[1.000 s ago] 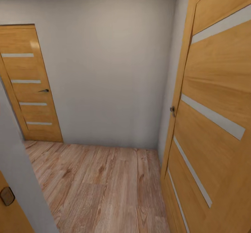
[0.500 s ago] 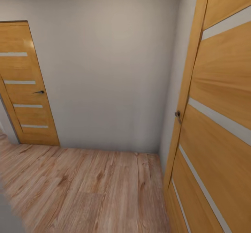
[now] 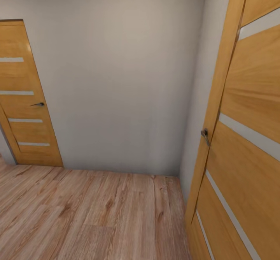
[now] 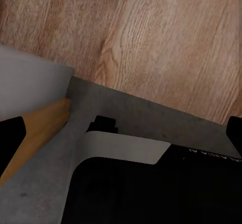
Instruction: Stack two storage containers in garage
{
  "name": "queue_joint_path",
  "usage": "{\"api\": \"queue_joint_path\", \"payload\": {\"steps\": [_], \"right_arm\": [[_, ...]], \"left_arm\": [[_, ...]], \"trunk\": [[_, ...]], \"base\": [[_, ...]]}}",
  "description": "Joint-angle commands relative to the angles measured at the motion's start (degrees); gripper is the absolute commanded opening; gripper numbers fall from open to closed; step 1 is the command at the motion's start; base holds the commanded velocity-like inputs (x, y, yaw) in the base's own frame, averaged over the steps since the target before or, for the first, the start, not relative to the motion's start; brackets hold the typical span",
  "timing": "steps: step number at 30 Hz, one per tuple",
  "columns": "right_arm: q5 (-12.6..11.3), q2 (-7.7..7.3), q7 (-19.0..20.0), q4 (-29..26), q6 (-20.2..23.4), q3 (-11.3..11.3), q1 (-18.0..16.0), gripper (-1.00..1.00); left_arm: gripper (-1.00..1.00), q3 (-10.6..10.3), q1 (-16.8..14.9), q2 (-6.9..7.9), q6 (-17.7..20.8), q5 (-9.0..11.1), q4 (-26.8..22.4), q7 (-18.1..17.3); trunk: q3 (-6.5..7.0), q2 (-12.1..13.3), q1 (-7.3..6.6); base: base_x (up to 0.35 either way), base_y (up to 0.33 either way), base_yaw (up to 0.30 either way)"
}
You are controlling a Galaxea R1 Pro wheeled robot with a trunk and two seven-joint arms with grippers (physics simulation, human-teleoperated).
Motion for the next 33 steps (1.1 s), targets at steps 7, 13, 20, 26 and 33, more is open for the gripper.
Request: {"api": "queue_joint_path", "payload": {"steps": [7, 13, 20, 26, 33], "right_arm": [[-0.39, 0.07, -0.03, 0.16, -0.27, 0.5, -0.06, 1.0], [-0.39, 0.09, -0.03, 0.16, -0.27, 0.56, -0.06, 1.0], [-0.39, 0.09, -0.03, 0.16, -0.23, 0.57, -0.06, 1.0], [-0.39, 0.09, 0.1, 0.16, -0.19, 0.61, -0.06, 1.0], [-0.37, 0.1, 0.23, 0.16, -0.22, 0.61, -0.06, 1.0]], "left_arm": [[1.0, -0.42, -0.04, -0.04, -0.18, 0.3, 0.04, 0.17], [1.0, -0.42, -0.04, -0.04, -0.18, 0.42, 0.03, 0.17], [1.0, -0.41, -0.04, -0.04, -0.16, 0.44, 0.04, 0.17], [1.0, -0.41, -0.04, 0.02, -0.13, 0.44, 0.04, 0.17], [1.0, -0.41, -0.04, 0.05, -0.14, 0.44, 0.04, 0.17]], "trunk": [[-0.07, -0.04, 0.01], [-0.07, -0.04, 0.01], [-0.07, -0.04, 0.01], [-0.07, -0.04, 0.01], [-0.07, -0.04, 0.01]], "base": [[0.021, 0.0, 0.0], [0.071, 0.0, 0.0], [0.282, 0.0, 0.0], [0.318, 0.0, 0.0], [0.321, 0.0, 0.0]]}}
